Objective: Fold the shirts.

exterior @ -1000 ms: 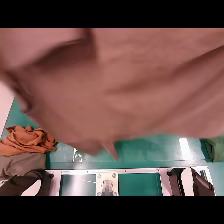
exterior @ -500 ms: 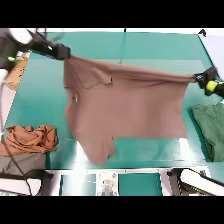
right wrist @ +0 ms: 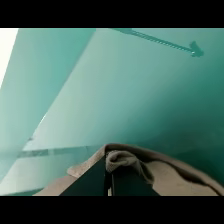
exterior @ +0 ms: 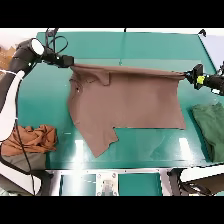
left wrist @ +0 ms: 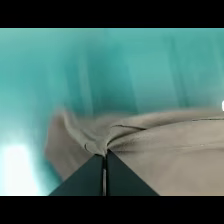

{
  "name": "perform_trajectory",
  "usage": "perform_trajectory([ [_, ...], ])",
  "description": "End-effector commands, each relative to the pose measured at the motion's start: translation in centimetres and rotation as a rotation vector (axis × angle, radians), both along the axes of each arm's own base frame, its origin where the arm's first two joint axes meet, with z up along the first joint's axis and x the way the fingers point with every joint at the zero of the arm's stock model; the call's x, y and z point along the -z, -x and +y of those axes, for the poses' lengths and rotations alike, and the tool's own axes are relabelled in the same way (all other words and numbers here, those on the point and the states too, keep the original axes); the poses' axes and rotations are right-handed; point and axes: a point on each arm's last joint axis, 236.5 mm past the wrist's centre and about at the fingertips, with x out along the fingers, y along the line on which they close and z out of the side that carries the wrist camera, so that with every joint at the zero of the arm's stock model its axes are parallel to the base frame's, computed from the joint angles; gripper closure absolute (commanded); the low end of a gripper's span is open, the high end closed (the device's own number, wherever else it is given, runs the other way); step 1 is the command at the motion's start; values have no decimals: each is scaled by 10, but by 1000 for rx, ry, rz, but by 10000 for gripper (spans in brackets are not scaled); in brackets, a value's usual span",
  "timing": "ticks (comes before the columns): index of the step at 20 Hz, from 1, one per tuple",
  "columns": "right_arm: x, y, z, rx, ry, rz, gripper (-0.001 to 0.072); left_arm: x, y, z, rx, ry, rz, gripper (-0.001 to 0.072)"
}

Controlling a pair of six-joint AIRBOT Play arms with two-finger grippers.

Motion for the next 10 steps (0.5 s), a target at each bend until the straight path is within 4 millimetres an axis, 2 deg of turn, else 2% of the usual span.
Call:
perform_trajectory([
  [1,9,14,13,-124,25,77,699,28,40,2,48,-7,202,686],
  [3,30,33,12,-166,73,179,699,39,55,-1,68,-3,280,686],
  [6,55,59,6,-203,133,312,699,58,79,-18,113,41,405,686],
  [8,64,71,4,-221,152,369,699,73,99,-23,131,38,490,686],
  [10,67,74,1,-226,173,383,698,86,118,-24,135,40,568,686],
])
